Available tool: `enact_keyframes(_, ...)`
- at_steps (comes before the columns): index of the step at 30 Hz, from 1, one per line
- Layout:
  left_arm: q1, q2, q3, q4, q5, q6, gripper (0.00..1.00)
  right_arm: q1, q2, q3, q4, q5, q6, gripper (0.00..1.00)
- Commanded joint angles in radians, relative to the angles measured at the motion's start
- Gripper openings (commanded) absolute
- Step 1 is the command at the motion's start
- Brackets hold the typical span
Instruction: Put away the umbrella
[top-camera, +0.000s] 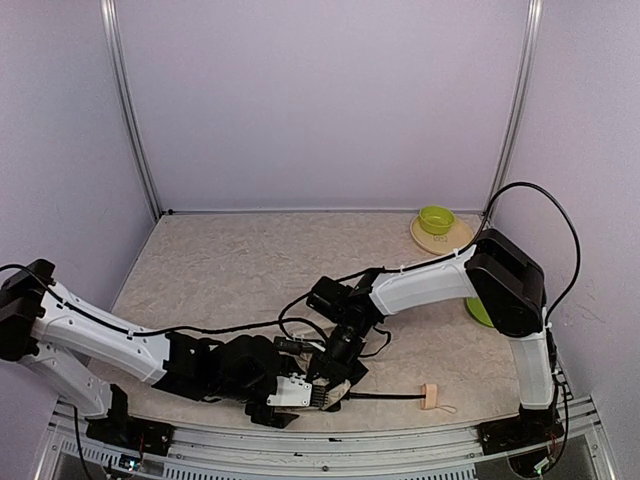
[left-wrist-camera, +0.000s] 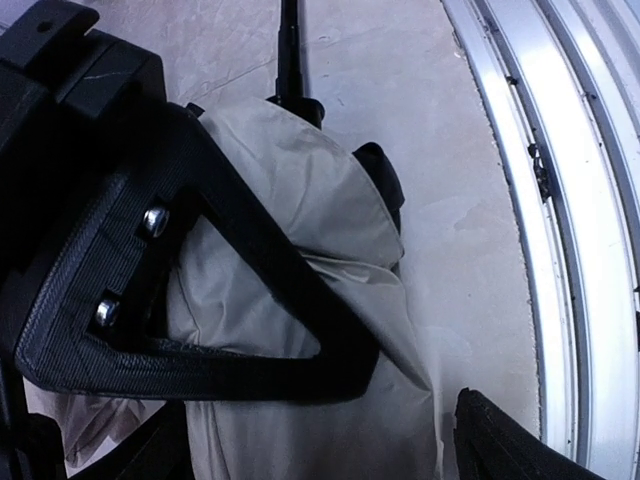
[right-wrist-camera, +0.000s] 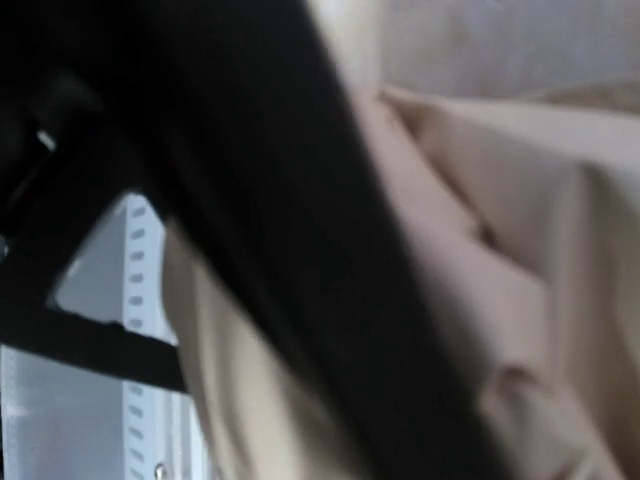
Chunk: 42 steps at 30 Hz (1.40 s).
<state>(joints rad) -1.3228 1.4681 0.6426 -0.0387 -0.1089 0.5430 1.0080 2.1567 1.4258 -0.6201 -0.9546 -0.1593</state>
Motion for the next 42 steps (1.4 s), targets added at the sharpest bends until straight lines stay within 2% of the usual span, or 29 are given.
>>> enact_keyframes(1, 0.025, 0.081, 0.027, -0.052, 0.02, 0.023, 0.84, -0.021, 0.045, -0.005, -0.028, 0.078, -0.027, 0.07)
enact_keyframes(3, 0.036, 0.106, 0.024, -0.041, 0.033, 0.029, 0.81, -0.02, 0.039, -0.003, -0.025, 0.058, -0.031, 0.09)
enact_keyframes(6, 0.044, 0.142, 0.043, -0.101, 0.094, 0.023, 0.71, -0.021, 0.025, -0.004, -0.02, 0.047, -0.036, 0.15)
enact_keyframes(12, 0.083, 0.256, 0.138, -0.315, 0.254, 0.034, 0.6, -0.03, -0.049, -0.01, 0.02, 0.01, -0.015, 0.34)
enact_keyframes(17, 0.117, 0.356, 0.205, -0.388, 0.342, 0.033, 0.46, -0.061, -0.163, -0.089, 0.099, 0.003, 0.038, 0.48)
enact_keyframes(23, 0.127, 0.366, 0.221, -0.432, 0.425, 0.03, 0.44, -0.123, -0.344, -0.25, 0.187, 0.068, 0.116, 0.6)
enact_keyframes(29, 0.148, 0.348, 0.259, -0.483, 0.502, 0.009, 0.44, -0.196, -0.505, -0.364, 0.219, 0.226, 0.156, 0.63)
enact_keyframes(36, 0.189, 0.377, 0.344, -0.544, 0.545, -0.128, 0.41, -0.198, -0.806, -0.512, 0.337, 0.592, 0.242, 0.59)
enact_keyframes(39, 0.195, 0.377, 0.368, -0.542, 0.511, -0.193, 0.41, -0.15, -1.005, -0.632, 0.468, 0.702, 0.223, 0.57)
enact_keyframes(42, 0.201, 0.376, 0.387, -0.55, 0.452, -0.248, 0.41, -0.036, -1.151, -0.741, 0.57, 0.845, 0.162, 0.53)
